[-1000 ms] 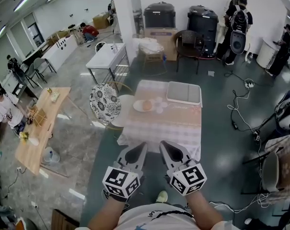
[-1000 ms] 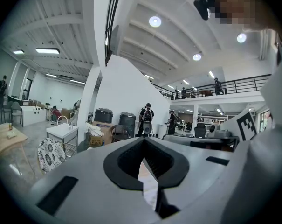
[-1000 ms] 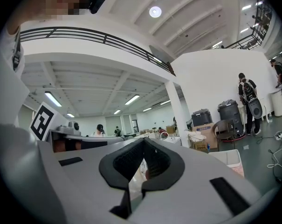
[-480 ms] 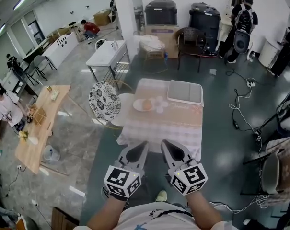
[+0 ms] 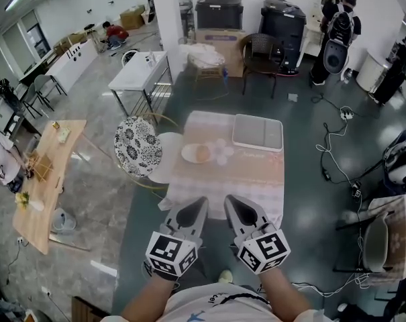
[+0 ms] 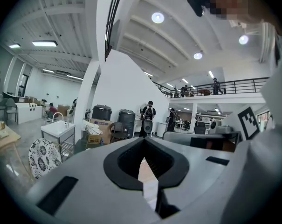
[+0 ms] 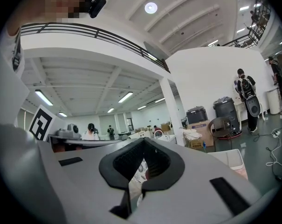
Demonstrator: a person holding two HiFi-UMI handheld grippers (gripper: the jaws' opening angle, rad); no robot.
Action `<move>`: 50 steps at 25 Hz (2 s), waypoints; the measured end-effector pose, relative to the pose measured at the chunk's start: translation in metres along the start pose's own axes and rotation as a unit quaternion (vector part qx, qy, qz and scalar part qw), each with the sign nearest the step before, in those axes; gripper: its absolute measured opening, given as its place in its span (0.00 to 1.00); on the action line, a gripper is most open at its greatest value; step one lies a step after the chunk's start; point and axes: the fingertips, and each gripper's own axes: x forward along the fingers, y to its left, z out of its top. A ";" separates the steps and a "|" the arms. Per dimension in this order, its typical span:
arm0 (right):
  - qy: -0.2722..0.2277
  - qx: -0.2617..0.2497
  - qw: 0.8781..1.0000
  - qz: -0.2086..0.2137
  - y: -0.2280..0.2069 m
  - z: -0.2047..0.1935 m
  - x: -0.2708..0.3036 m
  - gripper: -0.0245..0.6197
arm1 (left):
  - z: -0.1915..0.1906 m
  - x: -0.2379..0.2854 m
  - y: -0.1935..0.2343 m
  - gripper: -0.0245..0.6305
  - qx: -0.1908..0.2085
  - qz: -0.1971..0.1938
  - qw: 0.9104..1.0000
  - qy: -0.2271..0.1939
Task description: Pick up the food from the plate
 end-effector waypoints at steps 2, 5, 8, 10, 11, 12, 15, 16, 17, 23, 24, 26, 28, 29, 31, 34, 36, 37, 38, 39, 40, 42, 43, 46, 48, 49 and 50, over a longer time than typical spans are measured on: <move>0.006 0.002 1.000 -0.008 -0.004 -0.004 0.022 0.06 | 0.000 0.011 0.021 0.05 0.007 -0.004 1.000 0.005; 0.012 0.005 1.000 -0.021 -0.013 -0.008 0.056 0.06 | 0.001 0.031 0.052 0.05 0.016 -0.011 1.000 0.014; 0.017 0.006 0.999 -0.035 -0.022 -0.010 0.087 0.06 | 0.000 0.052 0.080 0.05 0.008 -0.025 0.999 0.022; 0.020 0.007 0.999 -0.047 -0.027 -0.010 0.104 0.06 | 0.000 0.063 0.099 0.05 0.002 -0.033 0.999 0.026; 0.021 0.008 0.998 -0.053 -0.029 -0.010 0.112 0.06 | 0.000 0.068 0.107 0.05 0.002 -0.036 0.999 0.028; 0.021 0.008 0.998 -0.059 -0.031 -0.010 0.119 0.06 | -0.001 0.072 0.114 0.05 0.003 -0.040 0.999 0.030; 0.024 0.006 0.997 -0.072 -0.035 -0.011 0.137 0.06 | -0.003 0.085 0.131 0.05 0.005 -0.052 0.998 0.036; 0.025 0.006 0.997 -0.074 -0.037 -0.011 0.142 0.06 | -0.003 0.089 0.135 0.05 0.005 -0.055 0.998 0.038; 0.026 0.005 0.997 -0.077 -0.038 -0.012 0.146 0.06 | -0.004 0.093 0.139 0.05 0.004 -0.057 0.998 0.039; 0.029 0.012 0.996 -0.089 -0.050 -0.017 0.160 0.06 | -0.013 0.111 0.154 0.05 0.004 -0.064 0.997 0.050; 0.028 0.014 0.996 -0.089 -0.055 -0.017 0.162 0.06 | -0.016 0.117 0.155 0.05 0.006 -0.065 0.996 0.054; 0.028 0.020 0.995 -0.088 -0.063 -0.018 0.167 0.06 | -0.021 0.127 0.157 0.05 0.010 -0.065 0.996 0.062; 0.030 0.029 0.995 -0.086 -0.074 -0.021 0.172 0.06 | -0.025 0.138 0.158 0.05 0.014 -0.060 0.996 0.066; 0.031 0.033 0.995 -0.085 -0.081 -0.023 0.176 0.06 | -0.026 0.144 0.160 0.05 0.017 -0.056 0.996 0.068; 0.035 0.040 0.996 -0.078 -0.095 -0.026 0.185 0.06 | -0.030 0.158 0.164 0.05 0.023 -0.046 0.996 0.071; 0.039 0.044 0.996 -0.067 -0.114 -0.029 0.201 0.06 | -0.036 0.179 0.175 0.05 0.026 -0.030 0.996 0.075; 0.045 0.041 0.996 -0.059 -0.128 -0.033 0.214 0.06 | -0.040 0.194 0.186 0.05 0.027 -0.018 0.997 0.076; 0.050 0.042 0.996 -0.055 -0.135 -0.036 0.220 0.06 | -0.043 0.201 0.191 0.05 0.026 -0.011 0.997 0.077; 0.055 0.044 0.996 -0.051 -0.142 -0.039 0.226 0.06 | -0.046 0.209 0.196 0.05 0.023 -0.005 0.997 0.078; 0.060 0.046 0.996 -0.048 -0.149 -0.043 0.232 0.06 | -0.049 0.216 0.200 0.05 0.019 0.001 0.997 0.079; 0.064 0.048 0.996 -0.045 -0.155 -0.047 0.236 0.06 | -0.052 0.223 0.204 0.05 0.016 0.005 0.997 0.080; 0.070 0.053 0.995 -0.040 -0.168 -0.053 0.245 0.06 | -0.059 0.237 0.209 0.05 0.014 0.012 0.996 0.082; 0.073 0.055 0.995 -0.038 -0.174 -0.057 0.248 0.06 | -0.063 0.242 0.212 0.05 0.014 0.016 0.996 0.083; 0.084 0.060 0.994 -0.035 -0.184 -0.071 0.259 0.06 | -0.078 0.254 0.227 0.05 0.011 0.031 0.996 0.086; 0.091 0.062 0.993 -0.036 -0.188 -0.084 0.265 0.06 | -0.091 0.260 0.235 0.05 0.004 0.039 0.995 0.088; 0.094 0.065 0.993 -0.038 -0.191 -0.092 0.268 0.06 | -0.099 0.263 0.238 0.05 0.000 0.041 0.995 0.091; 0.096 0.068 0.992 -0.040 -0.193 -0.100 0.269 0.06 | -0.108 0.266 0.241 0.05 -0.003 0.043 0.995 0.094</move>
